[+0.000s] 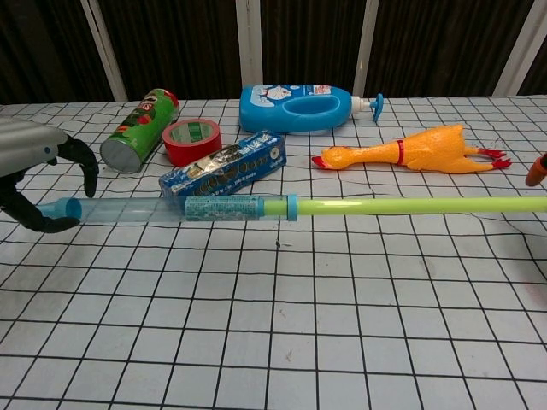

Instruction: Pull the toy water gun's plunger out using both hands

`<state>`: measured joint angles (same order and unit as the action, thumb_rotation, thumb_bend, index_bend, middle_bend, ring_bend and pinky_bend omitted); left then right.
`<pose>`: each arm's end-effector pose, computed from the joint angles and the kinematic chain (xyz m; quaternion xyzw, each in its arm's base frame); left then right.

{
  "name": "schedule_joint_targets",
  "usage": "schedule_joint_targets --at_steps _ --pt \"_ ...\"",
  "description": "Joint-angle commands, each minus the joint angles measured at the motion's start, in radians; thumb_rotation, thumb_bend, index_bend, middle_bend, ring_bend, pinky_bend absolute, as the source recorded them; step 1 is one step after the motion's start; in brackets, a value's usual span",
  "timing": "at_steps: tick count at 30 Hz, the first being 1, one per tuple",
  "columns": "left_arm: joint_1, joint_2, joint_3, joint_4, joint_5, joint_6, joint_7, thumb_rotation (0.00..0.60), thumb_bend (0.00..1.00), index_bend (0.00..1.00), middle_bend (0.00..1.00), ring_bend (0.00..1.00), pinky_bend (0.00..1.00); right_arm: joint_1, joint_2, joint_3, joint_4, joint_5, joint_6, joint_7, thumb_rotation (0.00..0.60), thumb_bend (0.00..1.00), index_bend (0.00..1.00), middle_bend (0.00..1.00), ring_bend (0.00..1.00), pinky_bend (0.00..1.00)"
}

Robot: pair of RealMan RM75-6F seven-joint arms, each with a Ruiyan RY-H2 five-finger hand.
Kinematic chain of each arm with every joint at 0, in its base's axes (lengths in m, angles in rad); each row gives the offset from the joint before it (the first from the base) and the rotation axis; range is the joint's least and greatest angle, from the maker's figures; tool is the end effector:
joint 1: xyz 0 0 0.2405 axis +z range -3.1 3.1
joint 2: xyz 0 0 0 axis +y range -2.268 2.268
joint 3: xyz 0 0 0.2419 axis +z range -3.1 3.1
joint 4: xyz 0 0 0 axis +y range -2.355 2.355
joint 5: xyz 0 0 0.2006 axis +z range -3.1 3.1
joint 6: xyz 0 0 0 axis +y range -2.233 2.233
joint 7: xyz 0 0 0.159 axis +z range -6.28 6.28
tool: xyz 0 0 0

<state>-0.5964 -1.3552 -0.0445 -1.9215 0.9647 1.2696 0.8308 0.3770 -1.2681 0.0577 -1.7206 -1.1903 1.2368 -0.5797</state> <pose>-0.1612 0.2742 0.0408 -0.7461 -0.3313 -0.2595 0.5160 -0.2426 -0.2618 0.0794 0.7052 -0.3369 0.2548 0.5694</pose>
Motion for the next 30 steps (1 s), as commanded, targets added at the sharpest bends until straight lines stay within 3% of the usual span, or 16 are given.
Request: schedule_joint_targets --at_steps 1,6,13,17,21,27,30 --pt "-0.002 0.012 0.0 -0.003 -0.017 -0.017 -0.01 0.6 0.26 0.25 0.17 0.11 0.18 0.003 0.017 -0.008 -0.009 0.011 -0.006 -0.044 0.6 0.5 0.0 0.08 0.0 0.0" --pt "-0.003 0.028 -0.001 -0.016 -0.028 -0.034 -0.036 0.6 0.19 0.22 0.16 0.1 0.16 0.002 0.034 -0.01 -0.046 0.059 -0.006 -0.101 0.6 0.4 0.0 0.01 0.0 0.0" --pt "0.014 0.059 0.01 -0.039 0.014 -0.027 -0.083 0.6 0.18 0.21 0.15 0.1 0.15 -0.016 0.053 -0.023 -0.076 0.045 0.019 -0.092 0.6 0.4 0.0 0.0 0.0 0.0" --pt "0.05 0.09 0.036 -0.049 0.113 0.005 -0.147 0.6 0.18 0.19 0.13 0.09 0.13 -0.045 0.074 -0.045 -0.081 -0.025 0.049 -0.028 0.6 0.39 0.0 0.0 0.0 0.0" --pt "0.107 0.138 0.088 -0.06 0.236 0.05 -0.225 0.6 0.18 0.15 0.1 0.06 0.1 -0.082 0.099 -0.07 -0.087 -0.097 0.091 0.043 0.6 0.32 0.0 0.0 0.0 0.0" --pt "0.265 0.226 0.226 -0.01 0.526 0.217 -0.406 0.6 0.08 0.08 0.01 0.0 0.04 -0.177 0.162 -0.142 -0.112 -0.227 0.188 0.158 0.6 0.27 0.0 0.0 0.0 0.0" --pt "0.317 0.24 0.257 0.043 0.599 0.272 -0.467 0.6 0.07 0.06 0.0 0.0 0.02 -0.212 0.171 -0.168 -0.089 -0.285 0.227 0.195 0.6 0.27 0.0 0.0 0.0 0.0"
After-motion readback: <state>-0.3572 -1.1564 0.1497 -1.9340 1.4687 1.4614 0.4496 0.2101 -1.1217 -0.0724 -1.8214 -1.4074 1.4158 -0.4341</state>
